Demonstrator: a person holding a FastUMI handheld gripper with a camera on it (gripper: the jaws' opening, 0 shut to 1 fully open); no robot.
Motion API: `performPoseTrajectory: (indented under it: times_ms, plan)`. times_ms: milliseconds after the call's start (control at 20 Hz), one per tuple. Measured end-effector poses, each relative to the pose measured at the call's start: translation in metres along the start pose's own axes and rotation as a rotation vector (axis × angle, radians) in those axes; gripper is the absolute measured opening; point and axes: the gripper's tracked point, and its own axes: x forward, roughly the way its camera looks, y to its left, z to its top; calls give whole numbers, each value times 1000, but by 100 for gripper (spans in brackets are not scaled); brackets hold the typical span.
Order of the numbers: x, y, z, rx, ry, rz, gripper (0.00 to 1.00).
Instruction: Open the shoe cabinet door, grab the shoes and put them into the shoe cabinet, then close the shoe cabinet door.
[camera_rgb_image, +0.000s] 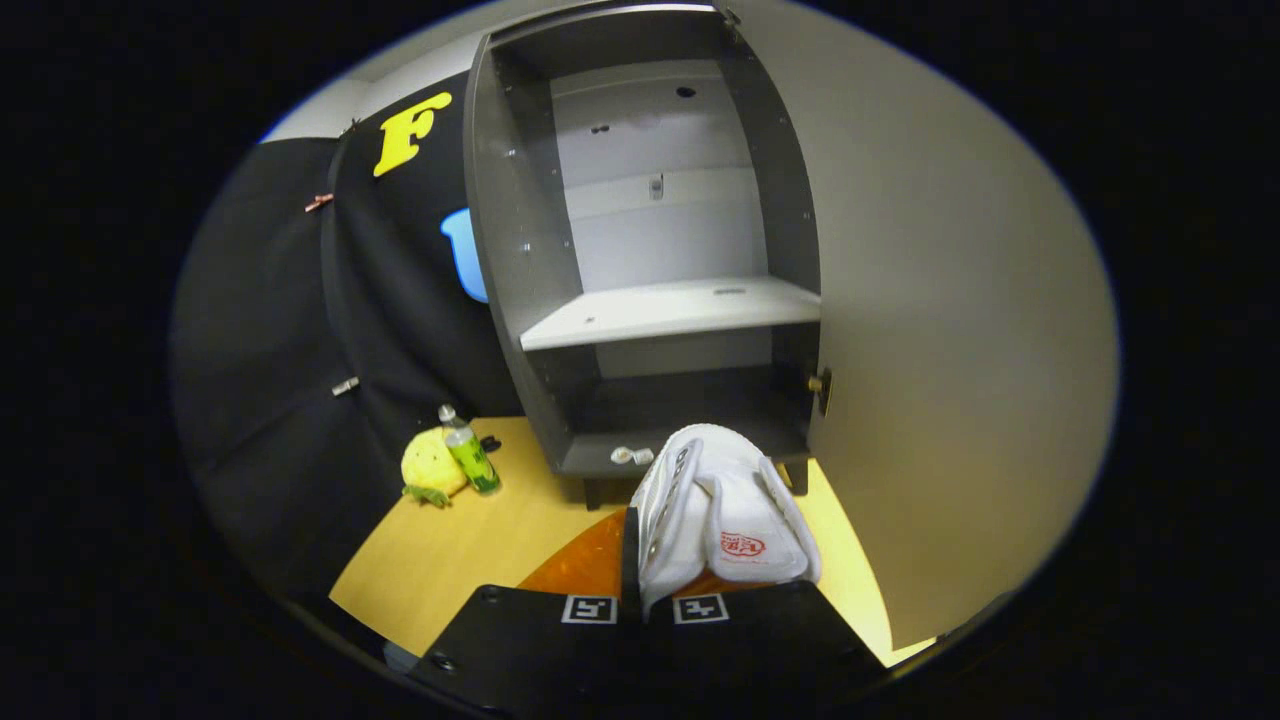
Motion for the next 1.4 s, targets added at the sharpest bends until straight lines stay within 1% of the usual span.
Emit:
performPoseTrajectory:
  times_ms: [100,250,350,500,650,900,1200,1400]
  plan:
    - [9,3,35,13,-19,13,6]
    - [34,8,80,-6,-33,30,6]
    - [56,15,106,-39,-52,42,5]
    - [89,20,144,-76,-74,37,5]
    - [128,23,172,-99,-86,28,5]
    - [197,20,189,-108,-57,9,6]
    - [276,5,188,-207,8,-51,6]
    - [311,-10,177,-321,54,-133,5]
